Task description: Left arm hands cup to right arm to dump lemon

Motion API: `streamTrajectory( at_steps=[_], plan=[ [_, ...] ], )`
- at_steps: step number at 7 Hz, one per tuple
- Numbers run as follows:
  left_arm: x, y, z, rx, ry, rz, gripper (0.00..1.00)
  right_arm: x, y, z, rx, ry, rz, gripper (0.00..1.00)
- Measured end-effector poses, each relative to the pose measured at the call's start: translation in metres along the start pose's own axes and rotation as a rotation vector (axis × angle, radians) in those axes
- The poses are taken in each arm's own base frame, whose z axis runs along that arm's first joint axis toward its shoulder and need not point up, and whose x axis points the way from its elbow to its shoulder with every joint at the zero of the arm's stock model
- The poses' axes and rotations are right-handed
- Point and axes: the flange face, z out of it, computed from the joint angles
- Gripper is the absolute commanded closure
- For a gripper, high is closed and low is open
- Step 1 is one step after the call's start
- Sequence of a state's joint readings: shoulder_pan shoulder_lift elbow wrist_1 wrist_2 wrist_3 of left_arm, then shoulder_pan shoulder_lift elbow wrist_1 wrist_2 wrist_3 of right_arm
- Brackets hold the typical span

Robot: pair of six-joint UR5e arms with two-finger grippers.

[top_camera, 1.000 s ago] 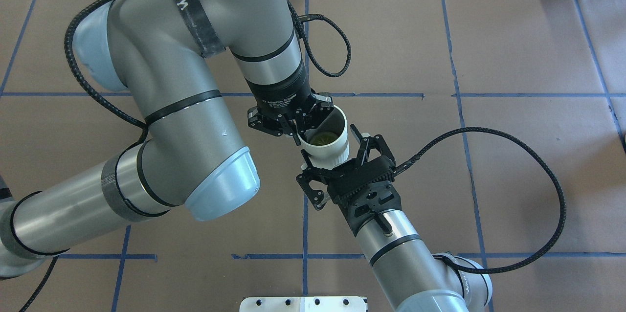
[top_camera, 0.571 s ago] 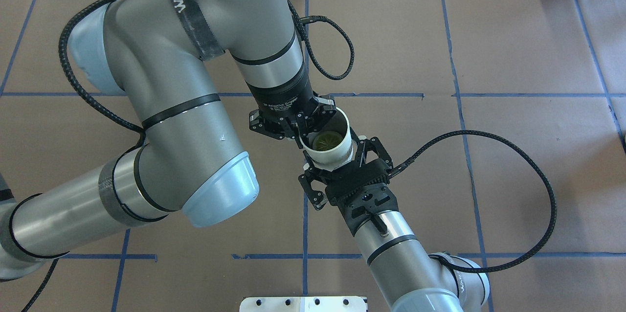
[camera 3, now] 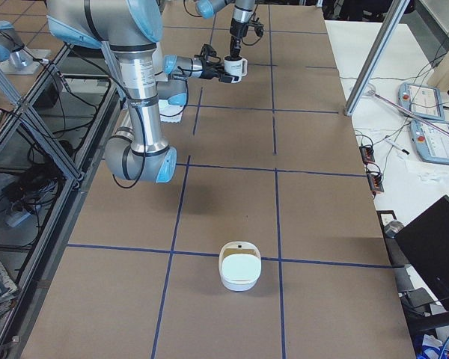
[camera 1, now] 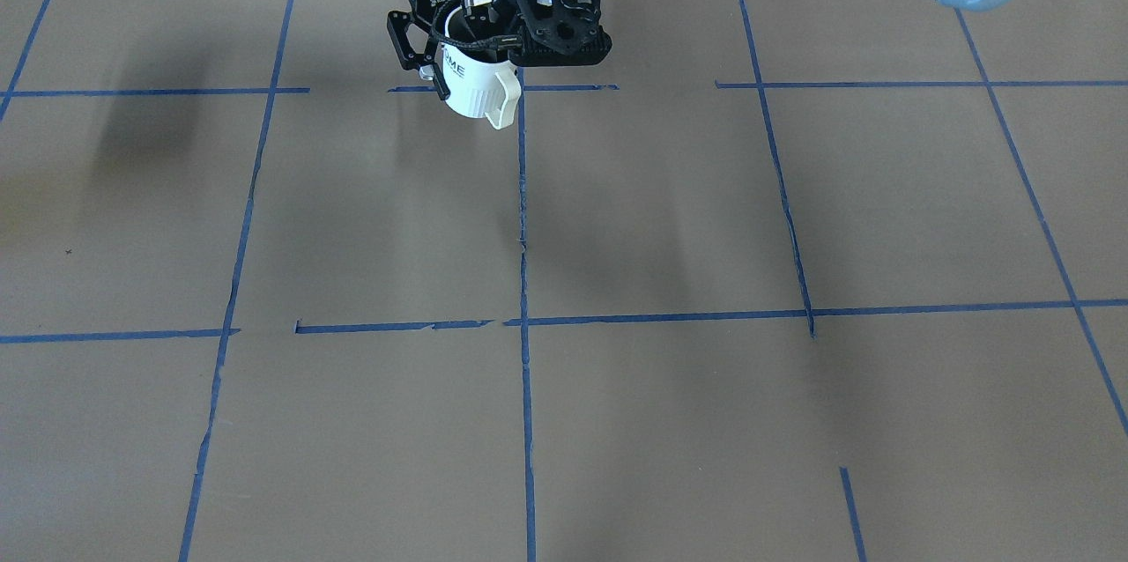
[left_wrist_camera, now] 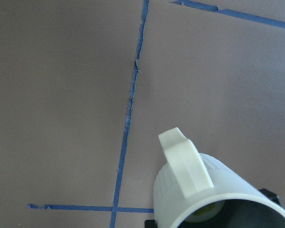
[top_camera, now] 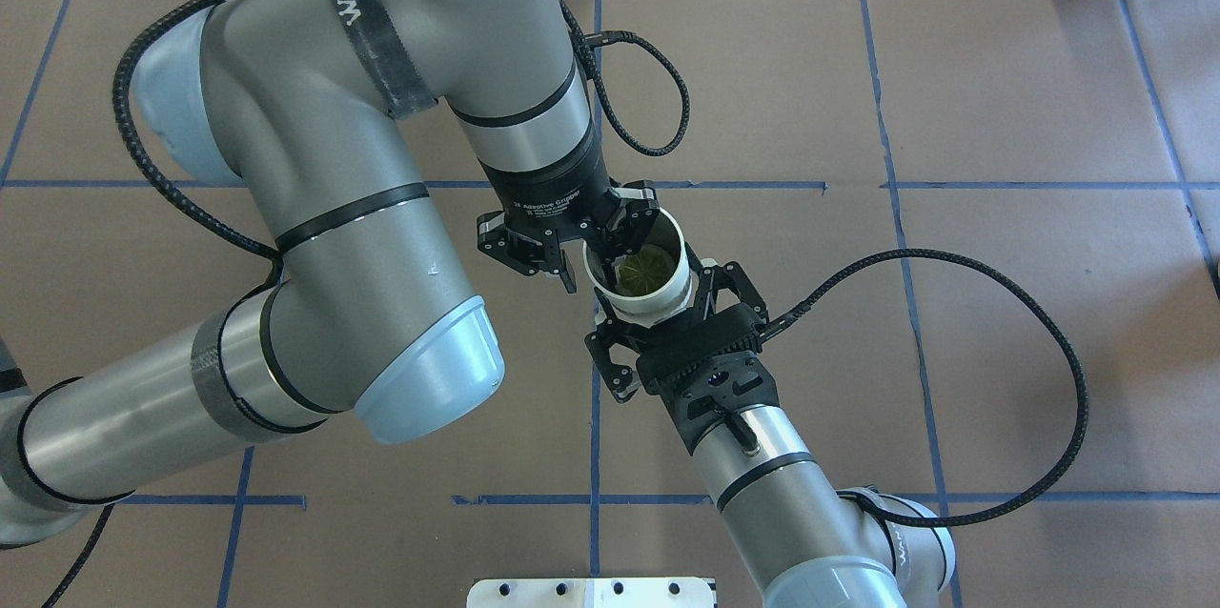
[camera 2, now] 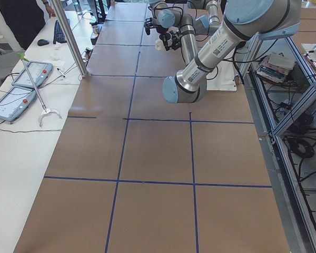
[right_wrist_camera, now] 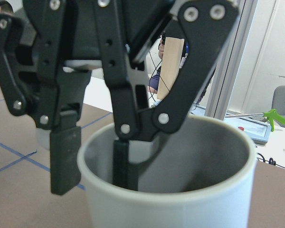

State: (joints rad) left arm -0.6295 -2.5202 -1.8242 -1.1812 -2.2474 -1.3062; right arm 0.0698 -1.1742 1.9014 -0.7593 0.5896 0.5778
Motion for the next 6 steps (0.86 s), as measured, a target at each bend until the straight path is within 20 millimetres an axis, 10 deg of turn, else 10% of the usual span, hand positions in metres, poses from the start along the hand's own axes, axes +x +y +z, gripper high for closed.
streamTrajectory(
  at_steps=[6],
  plan=[
    [-0.033, 0.001, -0.071, 0.093, 0.082, 0.005, 0.0, 0.029, 0.02, 0.009, -0.005, 0.058, 0.002, 0.98]
  ],
)
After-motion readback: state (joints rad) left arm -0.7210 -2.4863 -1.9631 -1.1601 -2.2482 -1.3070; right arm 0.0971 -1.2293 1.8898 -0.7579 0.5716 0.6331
